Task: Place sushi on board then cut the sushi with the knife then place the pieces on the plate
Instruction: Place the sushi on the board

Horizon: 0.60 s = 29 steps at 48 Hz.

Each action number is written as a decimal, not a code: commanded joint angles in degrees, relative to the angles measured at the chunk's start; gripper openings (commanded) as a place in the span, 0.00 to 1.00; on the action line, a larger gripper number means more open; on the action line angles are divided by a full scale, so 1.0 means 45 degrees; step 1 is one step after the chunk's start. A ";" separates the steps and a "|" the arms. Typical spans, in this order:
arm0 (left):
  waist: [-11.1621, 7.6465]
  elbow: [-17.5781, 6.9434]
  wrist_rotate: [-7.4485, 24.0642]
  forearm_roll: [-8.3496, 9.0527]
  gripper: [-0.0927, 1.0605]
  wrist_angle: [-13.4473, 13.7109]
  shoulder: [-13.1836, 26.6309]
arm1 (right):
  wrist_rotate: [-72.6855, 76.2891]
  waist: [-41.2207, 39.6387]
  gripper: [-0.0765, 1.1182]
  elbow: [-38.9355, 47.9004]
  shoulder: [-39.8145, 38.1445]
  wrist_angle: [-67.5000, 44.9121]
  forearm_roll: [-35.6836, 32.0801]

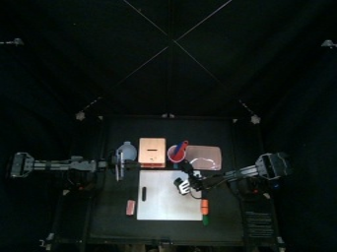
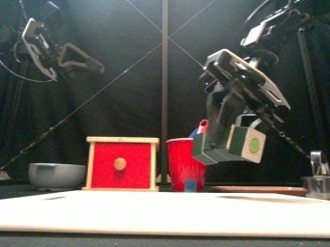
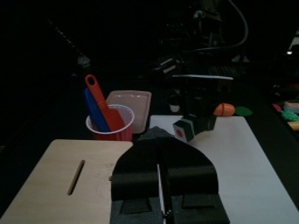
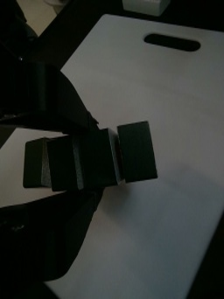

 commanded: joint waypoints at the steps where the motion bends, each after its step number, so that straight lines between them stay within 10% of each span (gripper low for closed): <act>1: -0.0020 -0.0234 -0.0020 0.0020 0.08 -0.0098 0.0020 | 0.1484 0.0430 0.58 -0.1270 0.0469 0.0801 -0.0527; 29: -0.0098 -0.0137 -0.0020 -0.0156 0.08 -0.0078 0.0000 | 0.4844 0.1094 0.58 -0.4258 0.2988 0.3984 -0.0391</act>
